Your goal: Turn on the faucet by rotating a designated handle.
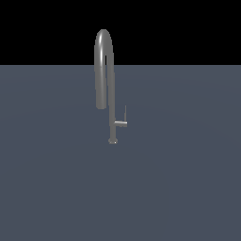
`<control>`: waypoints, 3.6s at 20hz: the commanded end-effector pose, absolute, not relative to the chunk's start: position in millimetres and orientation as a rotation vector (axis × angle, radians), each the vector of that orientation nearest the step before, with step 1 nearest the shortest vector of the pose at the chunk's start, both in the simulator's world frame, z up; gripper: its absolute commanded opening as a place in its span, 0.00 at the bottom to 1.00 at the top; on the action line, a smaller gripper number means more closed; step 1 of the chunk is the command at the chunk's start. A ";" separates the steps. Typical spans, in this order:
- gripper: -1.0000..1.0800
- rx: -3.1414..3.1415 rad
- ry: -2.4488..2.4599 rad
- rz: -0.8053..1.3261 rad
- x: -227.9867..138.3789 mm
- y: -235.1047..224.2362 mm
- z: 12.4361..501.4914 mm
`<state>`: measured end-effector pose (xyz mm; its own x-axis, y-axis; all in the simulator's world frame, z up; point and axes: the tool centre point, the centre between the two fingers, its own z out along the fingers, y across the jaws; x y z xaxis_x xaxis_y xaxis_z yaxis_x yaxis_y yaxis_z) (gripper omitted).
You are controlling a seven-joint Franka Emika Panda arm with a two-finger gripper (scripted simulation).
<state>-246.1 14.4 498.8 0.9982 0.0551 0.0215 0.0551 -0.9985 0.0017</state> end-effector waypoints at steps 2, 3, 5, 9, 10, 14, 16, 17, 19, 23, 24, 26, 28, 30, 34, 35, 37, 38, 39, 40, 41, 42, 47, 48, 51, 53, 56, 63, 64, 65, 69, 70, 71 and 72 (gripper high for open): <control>0.00 3.139 0.087 0.034 -246.1 14.6 498.9; 0.00 3.141 0.084 0.032 -245.5 14.4 498.7; 0.00 3.145 0.077 0.025 -243.9 14.4 498.4; 0.00 3.163 0.049 0.000 -237.3 14.6 496.8; 0.00 3.169 0.039 -0.010 -234.9 14.6 496.3; 0.00 3.200 -0.015 -0.059 -222.7 14.7 493.1; 0.00 3.220 -0.051 -0.091 -214.8 14.5 490.8; 0.00 3.230 -0.071 -0.109 -210.4 14.4 489.5; 0.00 3.253 -0.116 -0.150 -200.8 13.9 486.4; 0.00 3.301 -0.223 -0.247 -178.7 12.2 478.1; 0.00 3.312 -0.252 -0.273 -173.0 11.7 475.7; 0.00 3.334 -0.310 -0.326 -161.7 10.3 470.7; 0.00 3.354 -0.371 -0.381 -150.4 8.7 465.1; 0.00 3.372 -0.433 -0.437 -139.2 6.9 459.1; 0.00 3.402 -0.564 -0.555 -117.1 2.7 445.6; 0.00 3.408 -0.598 -0.586 -111.7 1.5 441.9; 0.00 3.418 -0.668 -0.649 -101.0 -1.0 434.1; 0.00 3.422 -0.703 -0.681 -95.7 -2.3 430.0; 0.00 3.425 -0.740 -0.714 -90.5 -3.6 425.8; 0.00 3.427 -0.776 -0.747 -85.3 -5.0 421.4; 0.00 3.429 -0.814 -0.781 -80.2 -6.4 416.9; 0.00 3.430 -0.852 -0.816 -75.2 -7.8 412.2; 0.00 3.420 -1.051 -0.997 -51.0 -15.2 386.4; 0.00 3.415 -1.094 -1.036 -46.3 -16.7 380.8; 0.00 3.391 -1.226 -1.156 -33.0 -21.3 362.6; 0.00 3.368 -1.319 -1.241 -24.5 -24.2 349.5; 0.00 3.319 -1.467 -1.375 -12.7 -28.4 328.1; 0.00 3.135 -1.826 -1.702 9.0 -34.9 273.6; 0.00 3.100 -1.879 -1.750 11.4 -35.3 265.3; 0.00 3.062 -1.932 -1.798 13.5 -35.6 256.9; 0.00 2.889 -2.141 -1.986 20.2 -34.9 223.0; 0.00 2.843 -2.189 -2.029 21.4 -34.3 215.1; 0.00 2.799 -2.233 -2.069 22.3 -33.6 207.6; 0.00 2.755 -2.275 -2.107 23.0 -32.8 200.5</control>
